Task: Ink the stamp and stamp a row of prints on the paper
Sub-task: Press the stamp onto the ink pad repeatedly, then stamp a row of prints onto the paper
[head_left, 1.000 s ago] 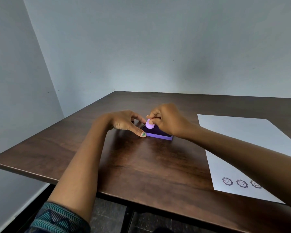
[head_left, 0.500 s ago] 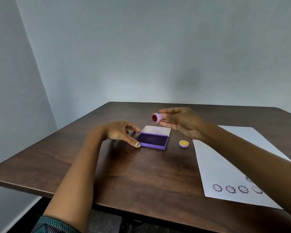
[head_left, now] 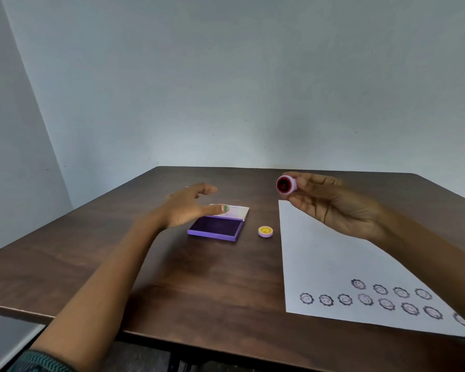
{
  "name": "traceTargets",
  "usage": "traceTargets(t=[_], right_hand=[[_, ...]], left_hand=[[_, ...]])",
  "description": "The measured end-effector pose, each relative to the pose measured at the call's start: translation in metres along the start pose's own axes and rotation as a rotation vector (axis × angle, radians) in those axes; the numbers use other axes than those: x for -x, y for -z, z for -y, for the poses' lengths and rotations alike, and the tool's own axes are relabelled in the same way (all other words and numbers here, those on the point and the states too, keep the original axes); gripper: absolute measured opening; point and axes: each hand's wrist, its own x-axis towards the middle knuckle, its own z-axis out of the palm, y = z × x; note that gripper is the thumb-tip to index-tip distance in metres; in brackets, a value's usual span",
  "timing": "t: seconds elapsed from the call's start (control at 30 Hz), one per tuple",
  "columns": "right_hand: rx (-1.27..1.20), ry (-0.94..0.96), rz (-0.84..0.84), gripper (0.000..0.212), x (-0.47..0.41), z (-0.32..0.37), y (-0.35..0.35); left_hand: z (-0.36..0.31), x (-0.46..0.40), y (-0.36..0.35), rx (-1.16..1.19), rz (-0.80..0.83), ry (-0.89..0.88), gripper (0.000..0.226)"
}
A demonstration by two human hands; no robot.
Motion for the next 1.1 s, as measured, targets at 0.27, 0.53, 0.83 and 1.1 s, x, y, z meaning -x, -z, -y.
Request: traceTargets(t=[0.27,0.53,0.83,1.1], right_hand=[[0.136,0.038,0.067,0.025,0.027,0.027,0.034],[0.593,-0.021,0.232,0.025,0.036,0.038,0.037],[1.020,-0.034,0.317,0.020,0.044,0.036,0.022],[1.169,-0.129,0.401,0.016,0.048,0.028,0.008]], left_hand=[[-0.087,0.007,-0.042,-0.133,0.336,-0.253,0.067],[-0.093,0.017,-0.067,-0.221,0.473,-0.251,0.066],[-0.086,0.018,-0.064,-0.297,0.479,-0.236,0.068],[-0.084,0.017,-0.061,-0.287,0.478,-0.221,0.078]])
